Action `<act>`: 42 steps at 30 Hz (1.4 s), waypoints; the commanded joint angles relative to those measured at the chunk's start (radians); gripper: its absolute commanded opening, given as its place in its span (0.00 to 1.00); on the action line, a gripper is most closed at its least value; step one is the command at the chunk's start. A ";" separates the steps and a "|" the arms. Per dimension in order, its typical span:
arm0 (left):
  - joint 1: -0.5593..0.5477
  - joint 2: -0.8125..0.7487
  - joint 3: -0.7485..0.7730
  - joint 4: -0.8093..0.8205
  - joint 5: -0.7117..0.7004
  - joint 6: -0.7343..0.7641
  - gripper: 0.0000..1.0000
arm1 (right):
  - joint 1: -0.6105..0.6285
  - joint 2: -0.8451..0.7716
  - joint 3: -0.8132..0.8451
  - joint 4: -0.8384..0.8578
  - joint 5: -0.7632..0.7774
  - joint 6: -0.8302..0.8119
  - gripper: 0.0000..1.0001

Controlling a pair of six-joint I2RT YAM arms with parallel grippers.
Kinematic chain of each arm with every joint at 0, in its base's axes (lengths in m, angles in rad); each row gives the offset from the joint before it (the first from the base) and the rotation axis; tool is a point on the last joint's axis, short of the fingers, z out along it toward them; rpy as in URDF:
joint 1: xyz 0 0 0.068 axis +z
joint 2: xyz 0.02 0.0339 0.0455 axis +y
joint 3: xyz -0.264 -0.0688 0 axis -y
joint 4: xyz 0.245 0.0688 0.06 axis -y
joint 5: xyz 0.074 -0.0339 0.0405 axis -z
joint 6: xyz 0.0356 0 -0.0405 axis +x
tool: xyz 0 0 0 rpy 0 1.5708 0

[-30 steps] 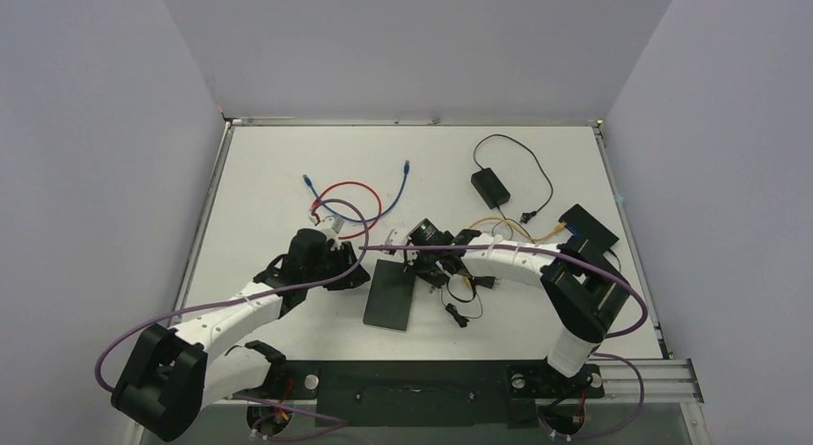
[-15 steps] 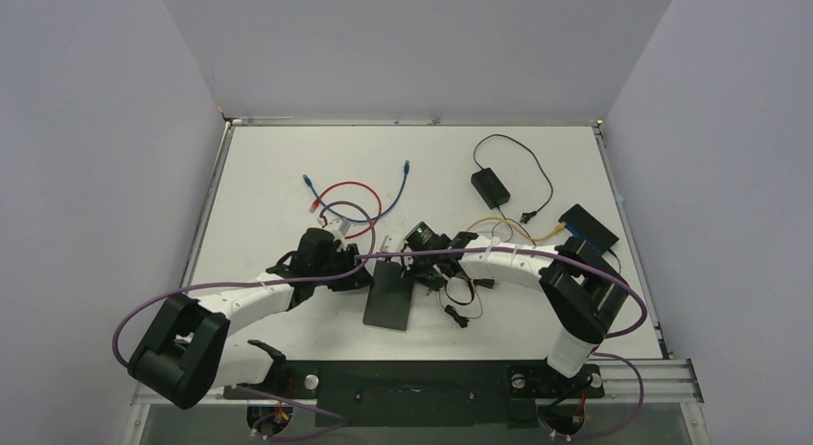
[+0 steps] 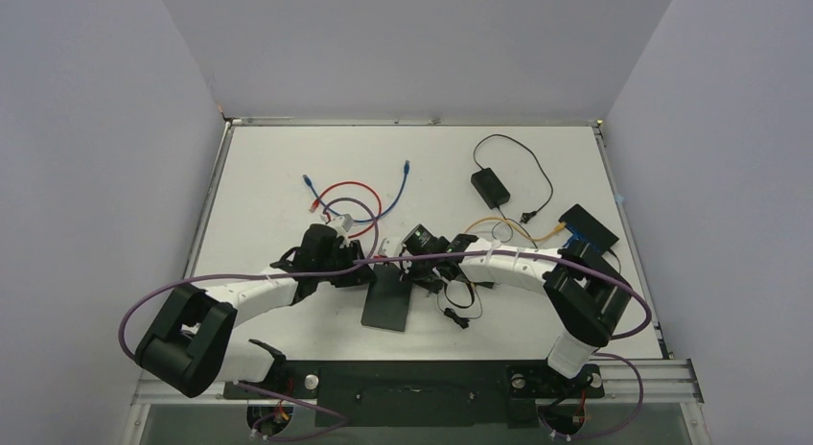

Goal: Insert the plug into the switch port
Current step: Insert the power into the switch port.

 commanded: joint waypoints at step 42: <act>0.006 0.032 0.066 0.050 0.041 0.023 0.39 | 0.010 0.022 0.061 0.012 -0.014 -0.010 0.00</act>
